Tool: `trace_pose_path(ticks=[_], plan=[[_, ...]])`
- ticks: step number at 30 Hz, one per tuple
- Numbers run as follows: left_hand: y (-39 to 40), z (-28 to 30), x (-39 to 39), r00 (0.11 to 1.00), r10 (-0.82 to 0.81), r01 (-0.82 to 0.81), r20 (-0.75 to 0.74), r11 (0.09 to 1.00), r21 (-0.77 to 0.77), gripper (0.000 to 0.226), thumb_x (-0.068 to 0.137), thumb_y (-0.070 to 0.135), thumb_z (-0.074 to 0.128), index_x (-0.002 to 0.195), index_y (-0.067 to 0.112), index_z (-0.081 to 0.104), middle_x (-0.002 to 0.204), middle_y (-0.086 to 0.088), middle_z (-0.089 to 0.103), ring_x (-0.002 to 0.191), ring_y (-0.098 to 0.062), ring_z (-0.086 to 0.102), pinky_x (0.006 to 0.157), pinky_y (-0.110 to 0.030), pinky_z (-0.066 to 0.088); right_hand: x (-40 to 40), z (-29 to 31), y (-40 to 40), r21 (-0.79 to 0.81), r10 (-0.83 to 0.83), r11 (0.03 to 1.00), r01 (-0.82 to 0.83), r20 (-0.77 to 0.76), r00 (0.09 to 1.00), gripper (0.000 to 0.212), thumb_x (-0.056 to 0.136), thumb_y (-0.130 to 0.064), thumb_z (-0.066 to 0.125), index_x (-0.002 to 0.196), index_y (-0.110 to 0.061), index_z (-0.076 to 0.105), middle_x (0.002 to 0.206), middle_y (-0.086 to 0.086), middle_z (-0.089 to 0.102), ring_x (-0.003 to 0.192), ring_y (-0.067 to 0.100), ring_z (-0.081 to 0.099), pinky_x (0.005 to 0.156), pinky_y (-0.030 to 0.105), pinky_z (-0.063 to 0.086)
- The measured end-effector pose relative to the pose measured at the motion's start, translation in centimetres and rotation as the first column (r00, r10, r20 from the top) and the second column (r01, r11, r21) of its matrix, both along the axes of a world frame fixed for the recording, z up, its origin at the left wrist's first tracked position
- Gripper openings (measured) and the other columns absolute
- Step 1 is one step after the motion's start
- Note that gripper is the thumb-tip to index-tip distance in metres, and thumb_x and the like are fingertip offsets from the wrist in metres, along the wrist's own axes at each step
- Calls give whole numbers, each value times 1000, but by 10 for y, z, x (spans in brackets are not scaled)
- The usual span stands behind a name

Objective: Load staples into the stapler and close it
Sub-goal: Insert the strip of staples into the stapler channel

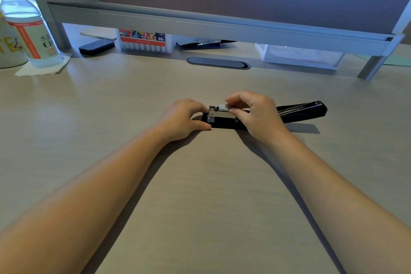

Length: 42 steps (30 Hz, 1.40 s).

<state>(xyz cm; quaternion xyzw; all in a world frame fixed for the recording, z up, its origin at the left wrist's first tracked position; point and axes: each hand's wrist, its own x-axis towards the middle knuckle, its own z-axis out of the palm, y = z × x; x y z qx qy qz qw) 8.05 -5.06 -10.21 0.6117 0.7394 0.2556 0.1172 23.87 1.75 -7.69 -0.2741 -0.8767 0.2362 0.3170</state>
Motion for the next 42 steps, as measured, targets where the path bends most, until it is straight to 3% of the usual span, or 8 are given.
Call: trace_pose_path(ticks=[7, 13, 18, 24, 32, 37, 39, 42], plan=[[0, 0, 0, 1000, 1, -1, 0, 1000, -1, 38, 75, 29, 63, 111, 16, 57, 116, -9, 59, 111, -27, 47, 97, -43, 38, 0, -1, 1, 27, -5, 1000, 4, 26, 1000, 17, 82, -5, 57, 98, -4, 65, 100, 13, 70, 87, 14, 57, 77, 12, 38], [0, 0, 0, 1000, 4, -4, 0, 1000, -12, 39, 75, 30, 62, 112, 18, 57, 117, -10, 58, 111, -27, 46, 97, -44, 38, 3, -1, -1, 51, -12, 999, 10, 45, 999, 19, 83, -4, 56, 99, -3, 65, 102, 16, 70, 89, 21, 60, 80, 23, 43], [0, 0, 1, 1000, 10, -9, 4, 1000, -18, 38, 76, 30, 62, 112, 18, 57, 118, -9, 58, 111, -26, 46, 97, -44, 38, 3, -2, -2, 19, -25, 1000, 25, 25, 999, 20, 82, -8, 58, 100, -3, 65, 101, 14, 69, 85, 14, 55, 80, 22, 42], [0, -1, 0, 1000, 4, -4, 16, 1000, -14, 39, 75, 30, 62, 113, 18, 56, 118, -9, 58, 112, -26, 46, 98, -44, 38, 6, 6, 5, -29, -81, 996, 85, 121, 989, 16, 81, -17, 60, 90, -5, 65, 88, 1, 53, 83, 14, 47, 73, 24, 35], [0, 0, 1, 1000, 7, -7, 24, 1000, -21, 39, 76, 30, 62, 113, 19, 56, 117, -8, 58, 110, -26, 46, 97, -44, 39, 3, 12, 7, -77, -132, 985, 153, 228, 965, 21, 81, -24, 61, 82, -3, 64, 83, 4, 55, 79, 18, 48, 65, 27, 34], [-1, 1, 1, 1000, 12, -12, 18, 999, -30, 40, 76, 31, 61, 113, 19, 56, 119, -7, 57, 112, -25, 46, 98, -45, 38, 1, 15, 7, -147, -170, 964, 219, 291, 941, 26, 82, -27, 59, 79, -1, 64, 61, -4, 50, 62, 14, 46, 51, 23, 35], [-1, 1, 1, 1000, 12, -11, 18, 999, -33, 40, 76, 31, 61, 114, 19, 55, 119, -7, 57, 112, -25, 46, 98, -46, 39, 0, 17, 5, -192, -170, 953, 233, 297, 940, 28, 83, -25, 59, 80, 2, 65, 63, 0, 55, 63, 17, 50, 54, 27, 39], [-1, 1, 1, 1000, 11, -10, 16, 999, -36, 40, 76, 31, 61, 114, 19, 55, 120, -8, 57, 113, -25, 45, 99, -46, 38, -5, 19, 5, -248, -182, 933, 262, 304, 935, 32, 82, -23, 60, 82, 8, 66, 88, 19, 69, 85, 31, 59, 78, 40, 47]])
